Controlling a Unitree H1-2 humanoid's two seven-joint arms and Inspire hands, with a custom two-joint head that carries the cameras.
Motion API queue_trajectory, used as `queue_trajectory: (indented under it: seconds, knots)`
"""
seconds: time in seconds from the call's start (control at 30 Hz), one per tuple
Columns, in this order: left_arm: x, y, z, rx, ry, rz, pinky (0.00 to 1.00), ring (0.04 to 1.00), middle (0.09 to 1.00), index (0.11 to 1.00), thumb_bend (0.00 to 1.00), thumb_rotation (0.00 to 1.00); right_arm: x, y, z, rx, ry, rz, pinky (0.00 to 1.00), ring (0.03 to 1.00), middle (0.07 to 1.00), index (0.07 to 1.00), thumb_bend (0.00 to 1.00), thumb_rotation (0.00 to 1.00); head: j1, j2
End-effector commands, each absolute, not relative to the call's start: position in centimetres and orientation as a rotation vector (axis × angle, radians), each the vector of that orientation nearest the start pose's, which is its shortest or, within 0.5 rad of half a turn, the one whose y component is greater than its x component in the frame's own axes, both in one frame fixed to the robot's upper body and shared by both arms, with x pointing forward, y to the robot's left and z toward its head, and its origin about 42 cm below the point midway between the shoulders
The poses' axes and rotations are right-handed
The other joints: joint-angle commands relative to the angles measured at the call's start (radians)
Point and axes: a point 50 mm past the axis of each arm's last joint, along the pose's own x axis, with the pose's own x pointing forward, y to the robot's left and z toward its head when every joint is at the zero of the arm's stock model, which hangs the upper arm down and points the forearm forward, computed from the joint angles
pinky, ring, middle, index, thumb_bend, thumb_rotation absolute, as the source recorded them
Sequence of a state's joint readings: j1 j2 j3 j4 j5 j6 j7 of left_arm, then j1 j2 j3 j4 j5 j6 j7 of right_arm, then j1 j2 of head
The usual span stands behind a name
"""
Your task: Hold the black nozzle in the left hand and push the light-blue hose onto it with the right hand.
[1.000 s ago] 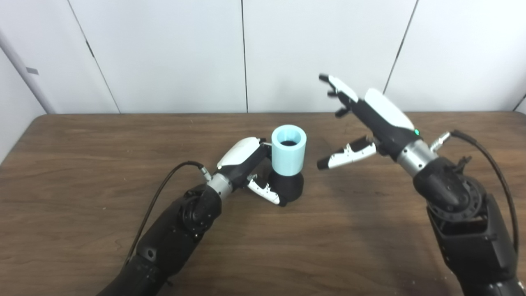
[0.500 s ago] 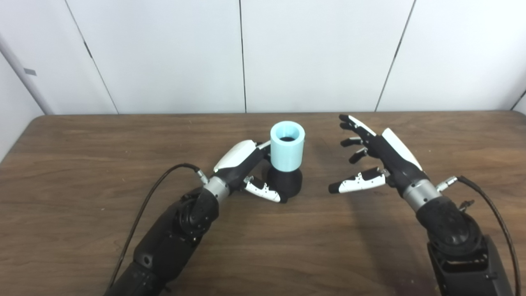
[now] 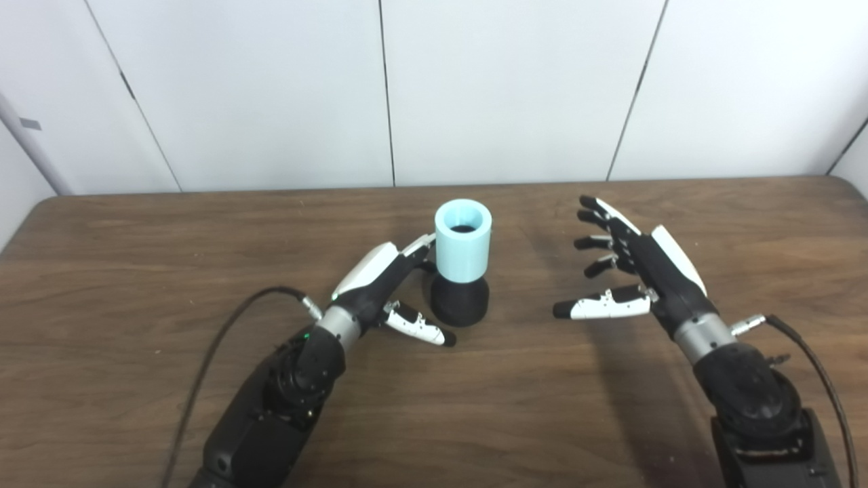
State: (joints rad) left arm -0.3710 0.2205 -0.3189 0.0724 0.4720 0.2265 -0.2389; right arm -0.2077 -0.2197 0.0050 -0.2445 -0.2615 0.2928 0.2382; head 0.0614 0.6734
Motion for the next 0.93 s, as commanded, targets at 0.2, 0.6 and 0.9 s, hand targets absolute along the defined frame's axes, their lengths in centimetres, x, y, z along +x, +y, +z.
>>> queue_trajectory:
  seconds: [0.2, 0.6, 0.9]
  knots:
    - [37.4, 22.2, 16.5, 0.487, -0.167, -0.061, 0.63, 0.74, 0.74, 0.752, 0.63, 0.03, 33.0, -24.5, 21.6, -0.364, -0.267, 0.088, 0.57, 0.747, 0.873, 0.895, 0.75, 0.02, 0.006, -0.002]
    - [34.6, 23.4, 18.6, 0.203, -0.205, -0.031, 0.58, 0.705, 0.716, 0.784, 0.67, 0.11, 33.5, -24.0, 20.1, -0.31, -0.344, -0.036, 0.5, 0.681, 0.801, 0.821, 0.69, 0.05, 0.01, -0.002]
    - [34.9, 23.6, 17.1, 0.176, -0.241, -0.092, 0.57, 0.69, 0.716, 0.72, 0.74, 0.04, 33.2, -23.1, 20.5, -0.326, -0.324, -0.024, 0.52, 0.688, 0.813, 0.822, 0.7, 0.1, -0.001, -0.005]
